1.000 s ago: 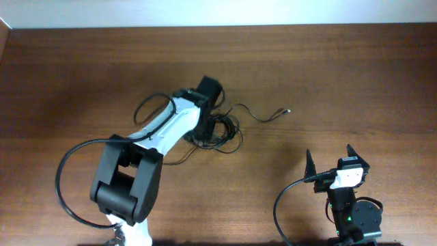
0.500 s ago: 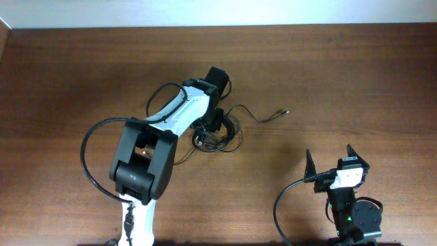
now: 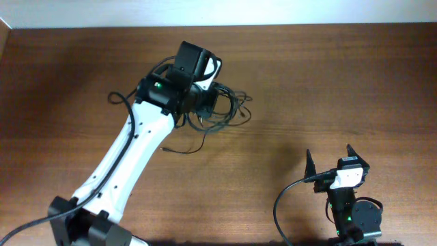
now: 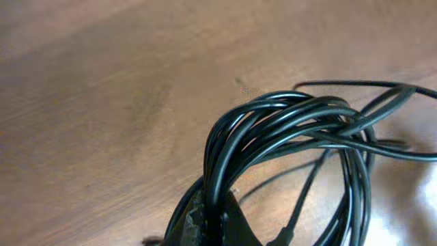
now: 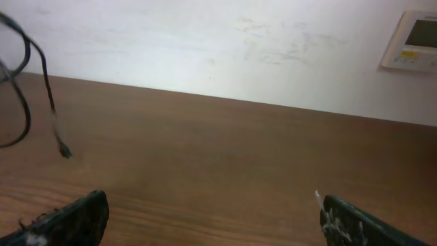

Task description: Untangle cables

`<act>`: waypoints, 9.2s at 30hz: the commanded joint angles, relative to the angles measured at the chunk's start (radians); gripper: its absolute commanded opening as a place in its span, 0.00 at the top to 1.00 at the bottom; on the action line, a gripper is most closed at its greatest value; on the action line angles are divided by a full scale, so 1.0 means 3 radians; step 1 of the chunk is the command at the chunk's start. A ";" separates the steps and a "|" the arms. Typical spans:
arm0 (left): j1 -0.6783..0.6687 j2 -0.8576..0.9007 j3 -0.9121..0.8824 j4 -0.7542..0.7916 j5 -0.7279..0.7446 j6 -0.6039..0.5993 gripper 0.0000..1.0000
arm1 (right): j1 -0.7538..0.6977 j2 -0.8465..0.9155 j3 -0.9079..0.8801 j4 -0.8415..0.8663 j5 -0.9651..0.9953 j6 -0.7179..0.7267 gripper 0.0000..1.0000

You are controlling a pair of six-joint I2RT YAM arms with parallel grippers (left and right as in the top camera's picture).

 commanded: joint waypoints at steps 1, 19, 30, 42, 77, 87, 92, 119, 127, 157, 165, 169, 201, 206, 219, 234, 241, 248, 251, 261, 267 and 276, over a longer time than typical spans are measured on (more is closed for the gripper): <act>-0.0020 0.0079 -0.0113 0.0006 0.0318 0.0159 1.00 | 0.0009 -0.0019 -0.0017 -0.0024 0.0019 0.0015 0.02; -0.0048 0.0079 -0.1837 0.1691 0.0778 -0.0504 1.00 | 0.0009 -0.0018 -0.0017 -0.0024 0.0019 0.0015 0.01; -0.0048 0.0079 -0.1934 0.1939 0.0790 -0.0505 1.00 | 0.0009 -0.0018 -0.0017 -0.0025 0.0019 0.0015 0.01; -0.0048 0.0079 -0.1934 0.1930 0.0788 -0.0505 1.00 | 0.0009 -0.0019 -0.0017 -0.0024 0.0019 0.0015 0.01; -0.0048 0.0079 -0.1934 0.1930 0.0779 -0.0505 1.00 | 0.0010 -0.0017 -0.0017 -0.0024 0.0019 0.0015 0.02; -0.0045 -0.0107 -0.1932 0.1940 0.1850 0.0217 1.00 | 0.0010 -0.0017 -0.0017 -0.0024 0.0020 0.0015 0.01; -0.0011 -0.0253 -0.1812 0.2028 0.2399 0.0460 1.00 | 0.0015 -0.0017 -0.0017 -0.0025 0.0001 0.0028 0.02; -0.0064 -0.0271 -0.1713 0.1780 0.4025 0.1817 1.00 | 0.0015 0.3723 0.3291 -0.2777 -0.3258 0.0614 0.64; -0.0061 -0.0264 -0.1713 0.1956 0.3381 0.1759 1.00 | -0.0017 0.4201 0.3295 -0.2771 -0.3587 0.0614 0.96; 0.0570 -0.0244 -0.1713 0.1467 0.1865 -0.0018 1.00 | -0.0792 0.4133 0.3117 -0.2468 -0.2762 0.1241 0.92; 0.0767 -0.0245 -0.1568 0.2176 0.4648 0.1091 1.00 | -0.0793 0.4131 0.2989 -0.2111 -0.4030 0.0465 0.82; 0.0605 -0.0245 -0.1573 0.1839 0.4114 0.1069 1.00 | -0.0792 0.4133 0.2988 -0.2026 -0.4023 0.0474 0.70; 0.0093 -0.0245 -0.1573 0.1751 0.2848 0.0633 0.72 | -0.0434 0.4133 0.2988 -0.1905 -0.3447 0.0773 0.96; 0.0092 -0.0235 -0.1577 0.1691 0.2445 0.0429 0.77 | -0.0509 0.4133 0.2988 -0.1948 -0.3471 0.0819 0.96; 0.0092 0.0573 -0.1579 0.2476 0.3165 -0.0070 0.29 | -0.0510 0.4133 0.2988 -0.1915 -0.3899 0.0818 0.96; 0.0113 0.0591 -0.1579 0.1289 0.0797 -0.0346 0.96 | -0.0512 0.4133 0.2988 -0.1976 -0.3232 0.0819 0.96; 0.0327 0.0591 -0.1578 0.1292 0.1008 -0.0468 0.82 | -0.0509 0.4133 0.2987 -0.2544 -0.1985 0.0942 0.90; 0.0328 0.0591 -0.1415 0.1493 0.1860 -0.0404 0.52 | -0.0506 0.4135 0.2986 -0.2550 -0.2089 0.0917 0.59; 0.0312 0.0591 -0.1307 0.1506 0.2024 -0.0445 0.37 | -0.0505 0.4192 0.2984 -0.2538 -0.2088 0.0916 0.50; 0.0158 0.0668 -0.1333 0.1368 0.1497 -0.0603 0.78 | 0.0411 0.5278 0.2984 -0.1853 -0.2316 0.1141 0.42; 0.0158 0.0685 -0.1343 0.0941 0.1155 -0.0601 0.78 | 0.0581 0.5617 0.3011 -0.1691 -0.2380 0.1167 0.96; 0.0492 0.0483 -0.0533 0.0373 0.1733 -0.0608 0.74 | 0.0582 0.4508 0.3176 -0.1985 -0.2754 0.1166 0.96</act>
